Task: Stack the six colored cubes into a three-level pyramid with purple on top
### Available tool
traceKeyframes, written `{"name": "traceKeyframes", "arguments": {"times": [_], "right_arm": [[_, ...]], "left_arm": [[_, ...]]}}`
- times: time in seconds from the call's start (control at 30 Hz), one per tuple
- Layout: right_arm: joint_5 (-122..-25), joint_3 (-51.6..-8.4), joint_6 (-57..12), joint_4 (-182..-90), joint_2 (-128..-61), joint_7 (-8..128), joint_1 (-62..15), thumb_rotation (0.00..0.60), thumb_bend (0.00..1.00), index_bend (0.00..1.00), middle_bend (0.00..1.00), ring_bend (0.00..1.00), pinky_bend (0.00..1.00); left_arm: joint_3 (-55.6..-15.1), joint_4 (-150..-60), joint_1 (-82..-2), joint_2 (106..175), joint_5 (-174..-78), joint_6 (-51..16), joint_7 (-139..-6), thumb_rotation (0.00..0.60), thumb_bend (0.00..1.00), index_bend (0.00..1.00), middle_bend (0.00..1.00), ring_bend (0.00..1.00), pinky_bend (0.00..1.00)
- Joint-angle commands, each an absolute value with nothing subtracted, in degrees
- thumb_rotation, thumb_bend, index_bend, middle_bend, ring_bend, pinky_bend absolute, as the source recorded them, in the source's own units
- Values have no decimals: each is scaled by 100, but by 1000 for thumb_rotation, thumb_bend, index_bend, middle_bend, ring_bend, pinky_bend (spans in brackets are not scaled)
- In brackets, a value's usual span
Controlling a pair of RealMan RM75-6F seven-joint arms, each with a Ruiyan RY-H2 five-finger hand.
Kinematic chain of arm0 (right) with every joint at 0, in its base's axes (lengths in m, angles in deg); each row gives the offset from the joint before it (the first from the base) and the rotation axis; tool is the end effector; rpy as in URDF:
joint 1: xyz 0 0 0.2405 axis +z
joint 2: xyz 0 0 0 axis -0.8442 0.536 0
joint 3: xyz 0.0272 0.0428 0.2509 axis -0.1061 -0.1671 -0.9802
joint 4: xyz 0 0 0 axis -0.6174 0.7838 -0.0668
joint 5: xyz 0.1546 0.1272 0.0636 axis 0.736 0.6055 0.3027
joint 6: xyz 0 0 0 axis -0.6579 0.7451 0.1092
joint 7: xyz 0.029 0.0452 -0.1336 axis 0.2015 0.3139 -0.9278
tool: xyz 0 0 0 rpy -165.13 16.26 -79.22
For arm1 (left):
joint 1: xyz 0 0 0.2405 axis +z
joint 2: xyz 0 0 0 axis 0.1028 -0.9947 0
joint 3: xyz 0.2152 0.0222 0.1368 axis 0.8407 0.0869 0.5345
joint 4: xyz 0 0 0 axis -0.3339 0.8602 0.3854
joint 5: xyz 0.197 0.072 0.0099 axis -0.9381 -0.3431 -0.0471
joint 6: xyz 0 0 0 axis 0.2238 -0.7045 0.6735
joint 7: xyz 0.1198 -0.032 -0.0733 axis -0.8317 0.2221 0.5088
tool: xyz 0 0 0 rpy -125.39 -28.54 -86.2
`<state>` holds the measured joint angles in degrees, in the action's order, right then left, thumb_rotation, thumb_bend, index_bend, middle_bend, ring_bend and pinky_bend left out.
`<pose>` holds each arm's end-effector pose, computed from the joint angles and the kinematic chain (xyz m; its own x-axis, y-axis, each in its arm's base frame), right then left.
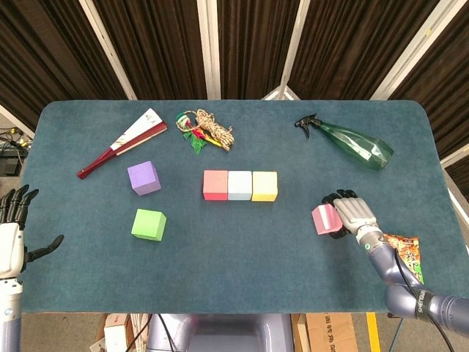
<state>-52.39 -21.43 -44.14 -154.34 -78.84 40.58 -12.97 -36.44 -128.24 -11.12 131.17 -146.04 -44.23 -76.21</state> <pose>-0.2403 -0.3416 0.0679 0.4220 -0.5334 0.7331 -0.8887 -0.0835 0.4508 -0.2818 0.2003 0.1393 0.2357 -0.1967 0.9517 0.9717 0.0635 -0.2276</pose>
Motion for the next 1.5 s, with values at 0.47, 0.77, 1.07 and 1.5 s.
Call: {"name": "traceKeyframes", "arguments": {"times": [0.47,0.77,1.07,1.5], "right_arm": [[-5450,-2179,-4307,-15308,-7988,4246,-1388,600,250,295,256,108,0],[-5579,-2187,-4284,-15228,-8061,4311,-1435,600,250,300,262,113,0],[-5850,-2240,-4273,-15071,-8174,4488,-1510,600,250,353,340,168,0],[-5936,-2383,-4264,-15318,-7907,4569,-1510,600,250,382,346,174,0]], "left_arm": [[-3607,-12976,-1116,13083,-14437,-4284,-7836,600,183,148,39,0,0],[-3592,-13024,-1101,13052,-14385,-4259,-7895,600,182,148,38,0,0],[-3577,-13048,-1098,13050,-14359,-4235,-7935,600,183,148,37,0,0],[-3573,-13063,-1091,13039,-14360,-4234,-7915,600,182,148,37,0,0]]}}
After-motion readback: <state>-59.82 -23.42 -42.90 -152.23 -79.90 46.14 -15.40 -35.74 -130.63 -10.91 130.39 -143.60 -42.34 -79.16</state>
